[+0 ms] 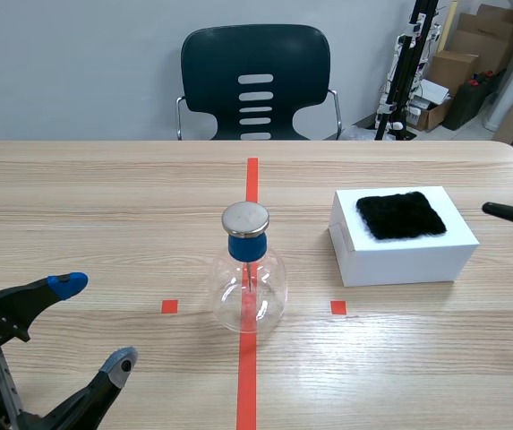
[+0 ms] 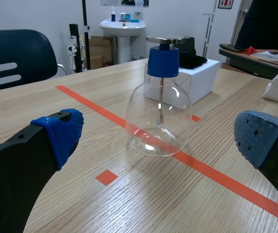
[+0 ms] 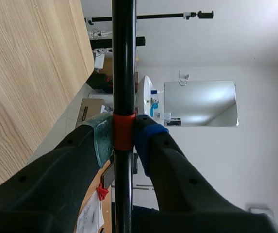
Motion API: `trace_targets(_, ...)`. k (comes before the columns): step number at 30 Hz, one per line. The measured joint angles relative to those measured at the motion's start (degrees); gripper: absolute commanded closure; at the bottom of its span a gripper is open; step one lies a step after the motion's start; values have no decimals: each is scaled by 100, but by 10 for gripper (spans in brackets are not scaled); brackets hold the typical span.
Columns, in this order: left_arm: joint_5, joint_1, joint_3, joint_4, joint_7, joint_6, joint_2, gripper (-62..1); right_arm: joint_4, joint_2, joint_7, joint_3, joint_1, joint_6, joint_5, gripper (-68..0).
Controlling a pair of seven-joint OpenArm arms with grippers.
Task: Do the electroscope experiment. move the rod toward and away from the electroscope
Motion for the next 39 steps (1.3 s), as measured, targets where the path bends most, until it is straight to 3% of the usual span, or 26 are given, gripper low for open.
trace_targets(39, 0, 0, 0, 0, 0, 0, 0, -623, 0, 0, -149, 0, 0, 0, 0, -4)
